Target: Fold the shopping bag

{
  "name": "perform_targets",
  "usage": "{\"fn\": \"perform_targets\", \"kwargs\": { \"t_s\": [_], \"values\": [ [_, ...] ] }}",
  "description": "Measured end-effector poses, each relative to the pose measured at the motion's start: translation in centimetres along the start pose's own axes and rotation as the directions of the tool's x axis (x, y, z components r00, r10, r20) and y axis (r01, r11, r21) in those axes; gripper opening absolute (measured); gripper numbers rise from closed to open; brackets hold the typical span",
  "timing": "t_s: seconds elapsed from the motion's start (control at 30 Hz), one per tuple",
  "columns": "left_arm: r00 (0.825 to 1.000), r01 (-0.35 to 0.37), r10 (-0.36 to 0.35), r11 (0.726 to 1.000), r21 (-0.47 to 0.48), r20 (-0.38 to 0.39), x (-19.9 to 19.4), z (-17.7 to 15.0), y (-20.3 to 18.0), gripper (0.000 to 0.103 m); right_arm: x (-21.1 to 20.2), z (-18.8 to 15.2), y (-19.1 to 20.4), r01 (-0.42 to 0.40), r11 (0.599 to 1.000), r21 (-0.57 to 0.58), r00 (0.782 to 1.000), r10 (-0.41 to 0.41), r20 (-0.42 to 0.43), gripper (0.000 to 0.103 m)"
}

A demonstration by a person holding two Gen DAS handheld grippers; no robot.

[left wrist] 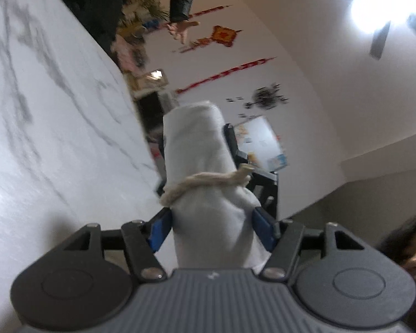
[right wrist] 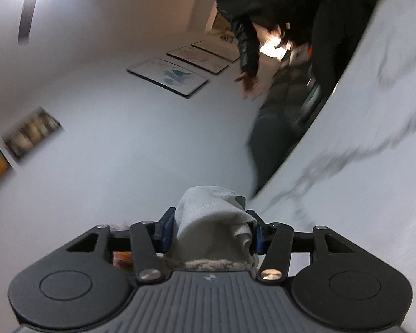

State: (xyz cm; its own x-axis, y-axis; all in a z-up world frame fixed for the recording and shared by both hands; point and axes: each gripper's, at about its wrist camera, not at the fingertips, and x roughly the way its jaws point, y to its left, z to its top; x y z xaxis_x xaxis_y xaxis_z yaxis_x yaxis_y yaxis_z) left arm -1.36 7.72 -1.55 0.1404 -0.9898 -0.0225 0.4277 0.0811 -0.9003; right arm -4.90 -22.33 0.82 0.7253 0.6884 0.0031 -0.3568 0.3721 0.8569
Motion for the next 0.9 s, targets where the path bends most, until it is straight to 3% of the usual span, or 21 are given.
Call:
{"fn": "perform_targets", "kwargs": {
  "t_s": [0.23,0.3,0.37,0.4,0.47,0.5,0.53,0.77,0.9],
  "values": [
    [0.995,-0.104,0.104,0.992,0.077,-0.004,0.3,0.0,-2.6,0.063,0.1,-0.9,3.0,0.106,0.978,-0.181,0.994,-0.107,0.002,0.051],
    [0.99,-0.143,0.144,0.983,0.112,0.0,0.4,-0.3,-3.4,0.055,-0.3,-1.0,2.7,0.105,0.981,-0.163,0.994,-0.108,-0.005,0.051],
    [0.973,-0.23,0.233,0.954,0.192,0.01,0.5,-0.7,-4.9,0.05,-0.1,-1.1,2.4,0.128,0.982,-0.14,0.991,-0.131,-0.013,0.049],
    [0.949,-0.307,0.314,0.916,0.258,0.013,1.0,-1.1,-5.8,0.048,0.1,-1.2,2.2,0.15,0.98,-0.134,0.988,-0.154,-0.02,0.049],
    [0.883,-0.443,0.467,0.811,0.381,0.033,1.9,-1.7,-7.6,0.047,0.3,-1.5,1.7,0.199,0.971,-0.134,0.978,-0.204,-0.03,0.048],
    [0.849,-0.491,0.528,0.761,0.424,0.035,2.4,-1.9,-8.2,0.047,0.5,-1.6,1.2,0.213,0.969,-0.123,0.975,-0.219,-0.037,0.048],
    [0.825,-0.516,0.565,0.73,0.448,0.029,2.7,-2.0,-8.4,0.047,0.6,-1.7,0.7,0.223,0.969,-0.109,0.972,-0.229,-0.044,0.048],
    [0.714,-0.58,0.7,0.605,0.546,-0.015,4.0,-1.7,-8.6,0.043,1.4,-2.1,-0.9,0.314,0.944,-0.105,0.943,-0.323,-0.081,0.053],
    [0.651,-0.589,0.759,0.491,0.642,0.017,5.2,-1.5,-9.8,0.036,0.5,-1.5,0.1,0.354,0.921,-0.163,0.931,-0.364,-0.039,0.054]
  ]
}}
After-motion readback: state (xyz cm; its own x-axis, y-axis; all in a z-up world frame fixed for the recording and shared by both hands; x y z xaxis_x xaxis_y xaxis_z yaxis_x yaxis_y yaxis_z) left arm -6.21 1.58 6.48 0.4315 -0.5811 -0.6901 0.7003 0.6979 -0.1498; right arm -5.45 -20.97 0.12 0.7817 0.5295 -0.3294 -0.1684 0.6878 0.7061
